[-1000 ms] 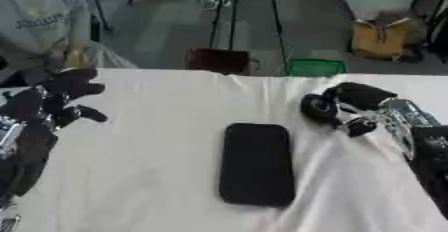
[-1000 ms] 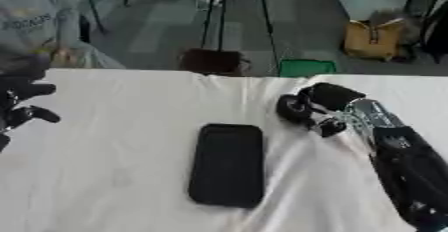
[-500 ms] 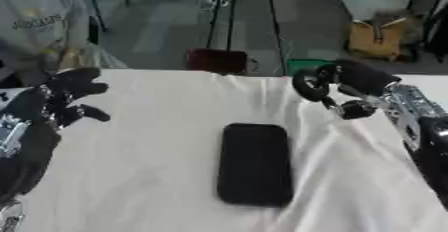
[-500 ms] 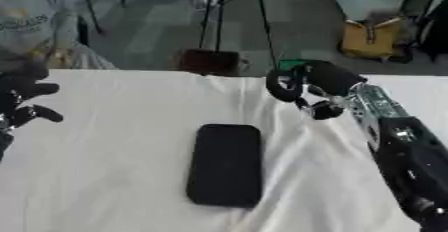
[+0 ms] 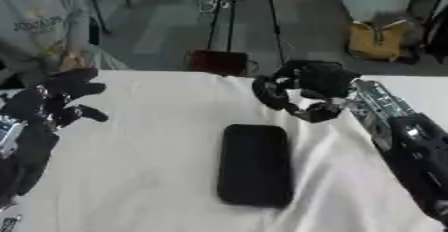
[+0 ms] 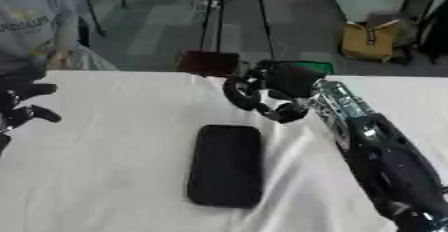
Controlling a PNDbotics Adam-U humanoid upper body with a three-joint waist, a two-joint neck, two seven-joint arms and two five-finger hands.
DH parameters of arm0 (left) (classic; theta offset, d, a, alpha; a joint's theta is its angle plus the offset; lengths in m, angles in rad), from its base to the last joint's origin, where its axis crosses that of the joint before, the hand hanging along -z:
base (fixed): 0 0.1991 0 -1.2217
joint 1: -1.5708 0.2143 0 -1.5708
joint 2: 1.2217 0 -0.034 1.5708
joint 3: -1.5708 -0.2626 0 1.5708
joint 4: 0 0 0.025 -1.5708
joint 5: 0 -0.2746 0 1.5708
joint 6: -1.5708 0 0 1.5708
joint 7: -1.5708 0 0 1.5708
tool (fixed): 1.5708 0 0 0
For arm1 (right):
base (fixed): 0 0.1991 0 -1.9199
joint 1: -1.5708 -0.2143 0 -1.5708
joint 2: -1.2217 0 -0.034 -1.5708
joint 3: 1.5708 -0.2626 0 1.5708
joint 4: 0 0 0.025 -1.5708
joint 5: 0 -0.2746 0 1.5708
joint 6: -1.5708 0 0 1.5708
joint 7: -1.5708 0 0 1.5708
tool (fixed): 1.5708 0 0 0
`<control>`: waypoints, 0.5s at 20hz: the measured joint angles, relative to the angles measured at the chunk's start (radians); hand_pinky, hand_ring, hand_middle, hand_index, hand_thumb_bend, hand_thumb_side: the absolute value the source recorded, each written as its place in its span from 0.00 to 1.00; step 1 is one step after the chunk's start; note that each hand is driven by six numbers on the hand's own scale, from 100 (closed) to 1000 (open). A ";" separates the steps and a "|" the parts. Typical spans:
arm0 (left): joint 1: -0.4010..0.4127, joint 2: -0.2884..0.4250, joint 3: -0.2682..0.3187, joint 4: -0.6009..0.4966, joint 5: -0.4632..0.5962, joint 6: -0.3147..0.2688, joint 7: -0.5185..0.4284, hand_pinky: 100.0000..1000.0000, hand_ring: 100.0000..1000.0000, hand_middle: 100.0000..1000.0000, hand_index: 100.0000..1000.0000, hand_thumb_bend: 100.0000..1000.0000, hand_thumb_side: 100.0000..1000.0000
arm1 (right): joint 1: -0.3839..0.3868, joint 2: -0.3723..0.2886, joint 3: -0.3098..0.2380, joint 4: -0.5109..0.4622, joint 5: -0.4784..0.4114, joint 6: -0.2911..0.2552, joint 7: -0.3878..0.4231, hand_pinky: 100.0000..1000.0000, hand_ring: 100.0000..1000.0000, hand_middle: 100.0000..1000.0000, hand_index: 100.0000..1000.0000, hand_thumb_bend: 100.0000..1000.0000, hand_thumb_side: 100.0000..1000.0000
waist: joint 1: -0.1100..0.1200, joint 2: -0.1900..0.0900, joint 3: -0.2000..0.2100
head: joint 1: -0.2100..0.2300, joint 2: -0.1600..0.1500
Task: Pick up objects on the table and place them in the box.
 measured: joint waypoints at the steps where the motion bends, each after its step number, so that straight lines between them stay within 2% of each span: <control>1: 0.000 0.000 0.000 0.000 0.000 0.000 0.000 0.60 0.83 0.82 0.80 0.08 0.95 | 0.005 0.013 0.008 0.001 0.009 -0.010 0.004 0.97 0.86 0.83 0.48 0.05 0.00 | -0.001 0.000 0.000 | -0.001 0.000; 4: -0.002 0.000 0.000 0.000 0.001 0.000 0.000 0.60 0.83 0.82 0.80 0.08 0.95 | 0.016 0.039 0.032 0.001 0.045 -0.045 0.006 0.98 0.87 0.83 0.48 0.06 0.00 | -0.008 0.000 0.001 | -0.001 0.000; 8: -0.004 0.000 0.000 0.000 0.001 0.000 0.000 0.60 0.83 0.82 0.80 0.08 0.95 | 0.019 0.041 0.052 0.000 0.086 -0.076 -0.010 0.98 0.87 0.83 0.48 0.07 0.00 | -0.011 0.000 0.000 | 0.000 0.000; 9: -0.004 0.000 0.000 0.000 0.001 0.000 0.000 0.60 0.83 0.82 0.80 0.08 0.95 | 0.019 0.041 0.055 0.000 0.096 -0.082 -0.015 1.00 0.89 0.85 0.53 0.12 0.00 | -0.011 0.000 0.000 | 0.000 0.000; 10: -0.004 0.000 0.000 0.000 0.001 0.000 0.000 0.60 0.83 0.82 0.80 0.08 0.95 | 0.019 0.040 0.059 -0.001 0.110 -0.088 -0.017 1.00 0.89 0.85 0.53 0.12 0.00 | -0.012 -0.001 -0.001 | 0.001 0.000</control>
